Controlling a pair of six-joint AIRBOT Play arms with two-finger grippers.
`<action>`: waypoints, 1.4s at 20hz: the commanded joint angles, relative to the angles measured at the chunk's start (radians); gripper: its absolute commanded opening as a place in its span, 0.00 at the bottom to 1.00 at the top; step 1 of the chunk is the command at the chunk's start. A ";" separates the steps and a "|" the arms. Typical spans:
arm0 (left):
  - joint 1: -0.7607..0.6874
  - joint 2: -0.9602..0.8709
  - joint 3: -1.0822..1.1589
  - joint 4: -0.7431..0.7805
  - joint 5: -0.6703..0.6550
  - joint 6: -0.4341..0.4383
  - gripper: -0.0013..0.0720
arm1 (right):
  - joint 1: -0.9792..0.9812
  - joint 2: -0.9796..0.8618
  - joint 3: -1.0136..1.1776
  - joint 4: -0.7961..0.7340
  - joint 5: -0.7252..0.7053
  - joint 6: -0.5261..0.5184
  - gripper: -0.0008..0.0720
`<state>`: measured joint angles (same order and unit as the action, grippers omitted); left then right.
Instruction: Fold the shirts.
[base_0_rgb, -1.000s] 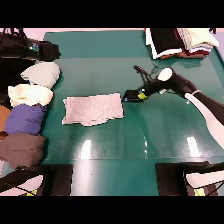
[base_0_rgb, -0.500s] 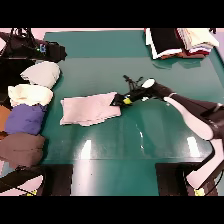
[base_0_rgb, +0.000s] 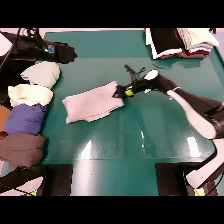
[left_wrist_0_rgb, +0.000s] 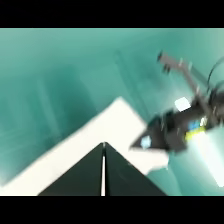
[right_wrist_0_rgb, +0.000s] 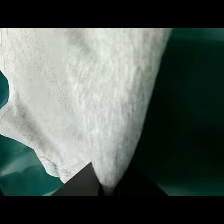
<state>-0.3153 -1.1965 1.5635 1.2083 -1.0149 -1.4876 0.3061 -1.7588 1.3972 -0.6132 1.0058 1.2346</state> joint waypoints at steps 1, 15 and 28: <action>-0.073 0.001 0.000 0.004 0.001 0.004 0.05 | -0.166 0.180 -0.117 -0.129 -0.001 -0.010 0.03; -0.092 0.001 0.000 0.003 0.004 -0.034 0.05 | -1.358 0.683 -0.441 -0.335 -0.019 -0.011 0.03; -0.092 0.001 0.000 0.003 -0.018 -0.031 0.05 | -1.375 0.632 -0.301 -0.768 -0.006 0.026 0.50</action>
<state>-0.4072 -1.1965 1.5635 1.2114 -1.0317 -1.5211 -1.0664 -1.1255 1.0374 -1.2709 0.9997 1.2442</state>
